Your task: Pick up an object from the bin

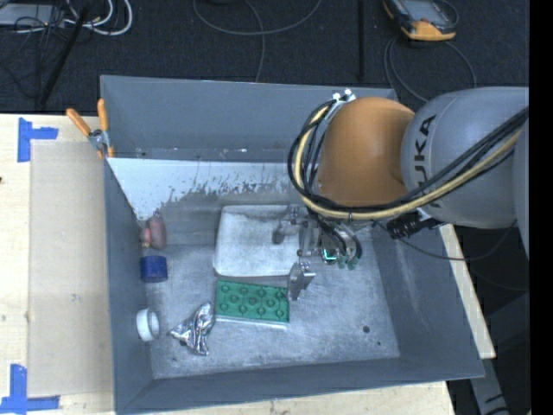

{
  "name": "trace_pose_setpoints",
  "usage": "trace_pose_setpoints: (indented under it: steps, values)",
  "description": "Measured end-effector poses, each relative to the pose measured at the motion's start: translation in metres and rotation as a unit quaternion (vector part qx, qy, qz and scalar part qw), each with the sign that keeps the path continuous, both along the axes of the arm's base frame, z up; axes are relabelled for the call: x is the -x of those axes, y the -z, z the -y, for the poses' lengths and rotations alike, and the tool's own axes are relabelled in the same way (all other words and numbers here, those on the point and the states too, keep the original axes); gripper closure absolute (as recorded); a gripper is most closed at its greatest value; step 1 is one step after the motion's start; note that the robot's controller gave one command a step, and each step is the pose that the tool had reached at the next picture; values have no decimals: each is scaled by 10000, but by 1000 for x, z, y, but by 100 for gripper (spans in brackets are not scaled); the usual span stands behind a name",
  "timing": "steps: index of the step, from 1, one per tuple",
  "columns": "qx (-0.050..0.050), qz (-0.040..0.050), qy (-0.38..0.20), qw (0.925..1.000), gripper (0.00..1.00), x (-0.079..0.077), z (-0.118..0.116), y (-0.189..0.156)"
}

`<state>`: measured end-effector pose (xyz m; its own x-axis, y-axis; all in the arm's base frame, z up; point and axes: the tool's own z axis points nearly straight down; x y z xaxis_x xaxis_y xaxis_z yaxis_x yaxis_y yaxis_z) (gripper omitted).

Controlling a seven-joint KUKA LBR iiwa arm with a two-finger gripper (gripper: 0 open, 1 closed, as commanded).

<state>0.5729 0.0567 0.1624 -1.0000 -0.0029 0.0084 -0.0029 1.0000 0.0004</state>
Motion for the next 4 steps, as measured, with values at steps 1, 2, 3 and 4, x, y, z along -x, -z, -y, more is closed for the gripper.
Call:
trace_pose_setpoints:
  steps: [1,2,3,4]
  values:
    - [-8,55,-458,9989,0,32,17,92]
    - [-7,40,-448,9990,100,32,17,89]
    - [-2,69,-1632,9866,100,44,26,-34]
    - [-4,69,-2870,9579,100,62,40,-127]
